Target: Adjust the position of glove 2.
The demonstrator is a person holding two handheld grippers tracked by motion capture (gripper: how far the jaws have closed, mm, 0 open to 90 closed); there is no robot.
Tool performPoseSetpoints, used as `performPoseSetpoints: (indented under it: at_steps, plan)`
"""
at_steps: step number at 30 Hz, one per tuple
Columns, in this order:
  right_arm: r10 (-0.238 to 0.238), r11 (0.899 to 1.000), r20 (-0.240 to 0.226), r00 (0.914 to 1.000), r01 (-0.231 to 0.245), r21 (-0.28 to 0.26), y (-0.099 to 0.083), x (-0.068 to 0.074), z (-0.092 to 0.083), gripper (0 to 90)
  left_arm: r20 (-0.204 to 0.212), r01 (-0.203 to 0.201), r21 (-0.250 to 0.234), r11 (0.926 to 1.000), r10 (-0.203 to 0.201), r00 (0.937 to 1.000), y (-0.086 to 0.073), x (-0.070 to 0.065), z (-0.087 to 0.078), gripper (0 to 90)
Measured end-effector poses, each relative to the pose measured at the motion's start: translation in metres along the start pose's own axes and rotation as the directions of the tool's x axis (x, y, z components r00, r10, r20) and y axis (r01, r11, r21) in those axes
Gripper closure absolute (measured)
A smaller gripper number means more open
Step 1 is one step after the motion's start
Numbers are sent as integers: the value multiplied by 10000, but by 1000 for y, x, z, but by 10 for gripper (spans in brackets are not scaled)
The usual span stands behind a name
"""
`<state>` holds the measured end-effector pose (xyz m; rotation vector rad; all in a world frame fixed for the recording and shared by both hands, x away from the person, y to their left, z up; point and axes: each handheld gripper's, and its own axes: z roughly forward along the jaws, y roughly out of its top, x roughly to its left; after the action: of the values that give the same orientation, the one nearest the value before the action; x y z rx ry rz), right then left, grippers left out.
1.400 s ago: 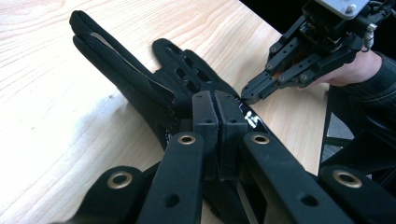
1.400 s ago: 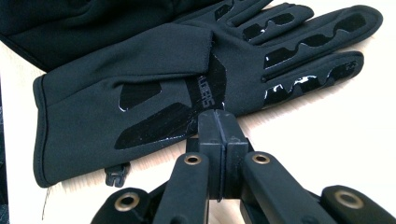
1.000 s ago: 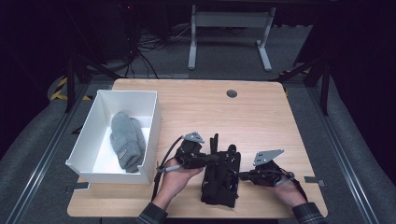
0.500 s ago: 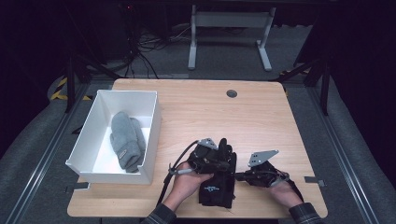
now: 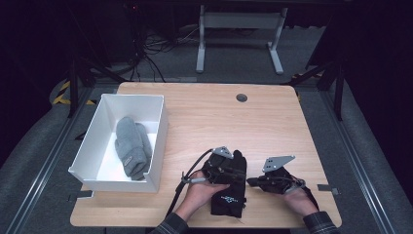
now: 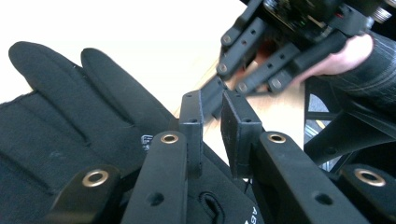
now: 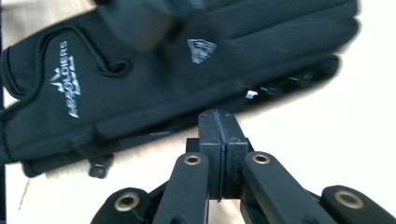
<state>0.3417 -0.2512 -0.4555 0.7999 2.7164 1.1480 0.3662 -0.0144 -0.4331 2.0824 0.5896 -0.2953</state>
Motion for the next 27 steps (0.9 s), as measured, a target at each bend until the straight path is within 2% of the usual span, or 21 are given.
performPoseSetpoints:
  at_steps: [1, 2, 3, 6, 10, 14, 16, 18, 19, 22, 25, 26, 27]
  plan:
    - [0, 10000, 0, 10000, 0, 0, 0, 0, 0, 900, 8, -81, 13, 10000, 81, 10000, 0, -1, 0, 804]
    - [116, 9998, 296, 9995, -112, -144, -2, -5, -6, 854, 57, -111, 64, 9999, 111, 9999, -1, -3, 1, 877]
    - [116, 9998, 296, 9995, -112, -144, -2, -5, -6, 854, 93, -151, 155, 9998, 149, 9998, -1, -5, 2, 877]
    - [327, 9989, 761, 9966, -300, -354, -6, -12, -13, 713, 235, -284, 582, 9979, 271, 9994, -5, -14, 9, 900]
    - [622, 9973, 1229, 9905, -569, -461, -11, -21, -18, 544, 183, -379, 1062, 9936, 362, 9992, -9, -20, 20, 900]
    - [867, 9957, 1573, 9837, -801, -476, -17, -29, -17, 398, -272, -512, 1902, 9804, 574, 9980, -13, -22, 29, 900]
    - [914, 9953, 1765, 9801, -841, -482, -19, -33, -17, 349, -453, -593, 2136, 9751, 705, 9965, -14, -23, 30, 900]
    - [904, 9953, 1936, 9769, -816, -528, -20, -34, -18, 329, -729, -636, 2418, 9683, 835, 9938, -13, -24, 28, 900]
    - [932, 9951, 2073, 9738, -838, -533, -20, -35, -18, 321, -729, -636, 2418, 9683, 835, 9938, -13, -24, 28, 900]
    - [981, 9945, 2249, 9694, -874, -568, -22, -38, -19, 306, -1062, -845, 2713, 9588, 1171, 9874, -15, -24, 21, 900]
    - [1002, 9944, 2463, 9640, -887, -576, -23, -40, -19, 306, -1257, -725, 2742, 9589, 1105, 9859, -18, -21, 13, 900]
    - [1022, 9943, 2564, 9611, -906, -566, -24, -41, -19, 294, -1443, -773, 2900, 9539, 1235, 9818, -20, -19, 8, 900]
    - [1022, 9943, 2564, 9611, -906, -566, -24, -41, -19, 294, -1443, -773, 2900, 9539, 1235, 9818, -20, -19, 8, 900]
